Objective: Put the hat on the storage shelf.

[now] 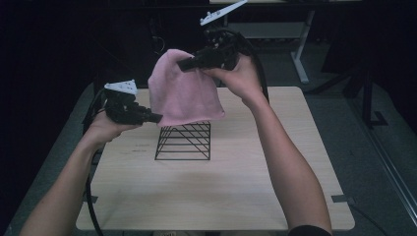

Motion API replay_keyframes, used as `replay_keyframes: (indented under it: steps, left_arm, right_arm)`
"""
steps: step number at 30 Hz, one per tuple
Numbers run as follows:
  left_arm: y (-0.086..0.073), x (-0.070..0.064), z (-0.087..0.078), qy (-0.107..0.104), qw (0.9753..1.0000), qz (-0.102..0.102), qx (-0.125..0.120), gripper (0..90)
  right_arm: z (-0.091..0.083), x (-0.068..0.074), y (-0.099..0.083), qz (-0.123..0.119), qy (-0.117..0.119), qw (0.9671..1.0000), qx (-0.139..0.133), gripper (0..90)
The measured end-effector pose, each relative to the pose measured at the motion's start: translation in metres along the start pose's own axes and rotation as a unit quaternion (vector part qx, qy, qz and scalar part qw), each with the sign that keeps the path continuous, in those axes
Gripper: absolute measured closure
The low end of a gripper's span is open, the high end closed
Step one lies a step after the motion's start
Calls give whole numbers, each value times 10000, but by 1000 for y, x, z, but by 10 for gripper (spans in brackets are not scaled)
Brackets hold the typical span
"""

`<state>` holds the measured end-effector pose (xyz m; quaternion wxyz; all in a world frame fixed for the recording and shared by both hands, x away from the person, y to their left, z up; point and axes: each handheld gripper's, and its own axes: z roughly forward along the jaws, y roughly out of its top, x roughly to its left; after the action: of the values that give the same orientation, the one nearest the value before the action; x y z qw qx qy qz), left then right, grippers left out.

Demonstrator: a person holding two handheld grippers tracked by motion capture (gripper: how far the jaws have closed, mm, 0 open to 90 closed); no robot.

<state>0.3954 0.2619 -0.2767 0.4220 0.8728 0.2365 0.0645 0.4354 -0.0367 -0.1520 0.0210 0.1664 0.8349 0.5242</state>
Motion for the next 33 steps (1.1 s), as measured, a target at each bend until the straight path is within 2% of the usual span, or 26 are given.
replay_keyframes:
  steps: [9,14,17,25,28,29,30,33]
  left_arm:
    - [-3,7,6,172,9997,-17,152,802]
    - [-5,9,9,259,9994,32,246,809]
    - [-7,11,11,271,9993,-23,275,815]
    - [-10,10,14,347,9985,19,433,815]
    - [-11,9,14,407,9974,150,568,818]
    - [-11,8,15,421,9974,113,575,820]
    - [-12,8,16,450,9968,192,636,820]
    - [-15,6,17,433,9970,158,625,826]
  right_arm:
    - [9,-8,-7,48,18,10000,27,769]
    - [12,-14,-14,161,6,9999,38,769]
    - [14,-17,-18,218,40,9998,27,769]
    - [17,-17,-24,244,121,9996,81,768]
    - [18,-15,-26,217,142,9996,75,768]
    - [19,-15,-27,243,169,9995,88,767]
    - [20,-15,-29,251,168,9995,110,767]
    - [22,-15,-33,308,192,9993,129,767]
